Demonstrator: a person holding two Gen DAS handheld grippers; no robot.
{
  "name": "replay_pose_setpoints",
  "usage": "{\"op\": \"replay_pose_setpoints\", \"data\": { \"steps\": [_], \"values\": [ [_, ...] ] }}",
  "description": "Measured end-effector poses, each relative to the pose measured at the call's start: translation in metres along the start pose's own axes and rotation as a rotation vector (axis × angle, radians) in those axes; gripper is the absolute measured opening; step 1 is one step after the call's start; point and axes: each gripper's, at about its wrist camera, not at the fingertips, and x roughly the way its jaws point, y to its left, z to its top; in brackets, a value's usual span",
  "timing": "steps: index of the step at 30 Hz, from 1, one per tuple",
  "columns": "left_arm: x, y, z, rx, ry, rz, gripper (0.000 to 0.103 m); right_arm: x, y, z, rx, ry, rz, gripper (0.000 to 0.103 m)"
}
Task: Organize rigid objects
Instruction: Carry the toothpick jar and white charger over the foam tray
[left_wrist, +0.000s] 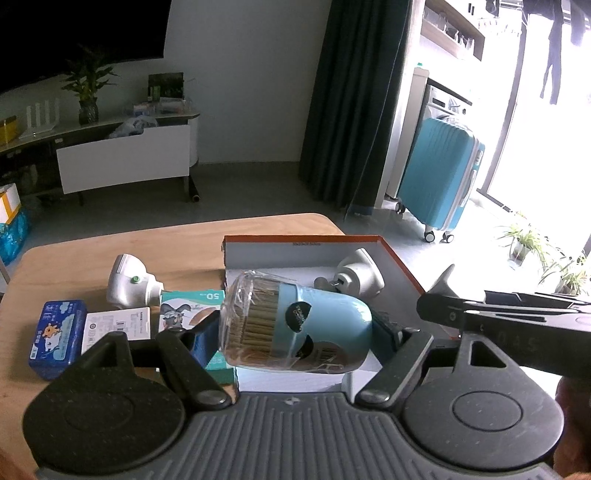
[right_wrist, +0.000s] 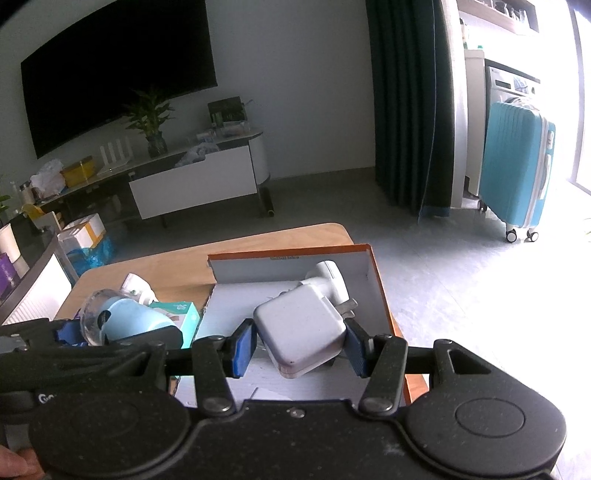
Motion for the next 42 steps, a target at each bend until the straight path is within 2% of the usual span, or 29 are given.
{"op": "replay_pose_setpoints", "data": {
  "steps": [42],
  "values": [
    [0.043,0.011,0.02,-0.038,0.036,0.029,0.081,0.065,-0.015,0.018,-0.023,0.076,-0.048,0.063]
  ]
}}
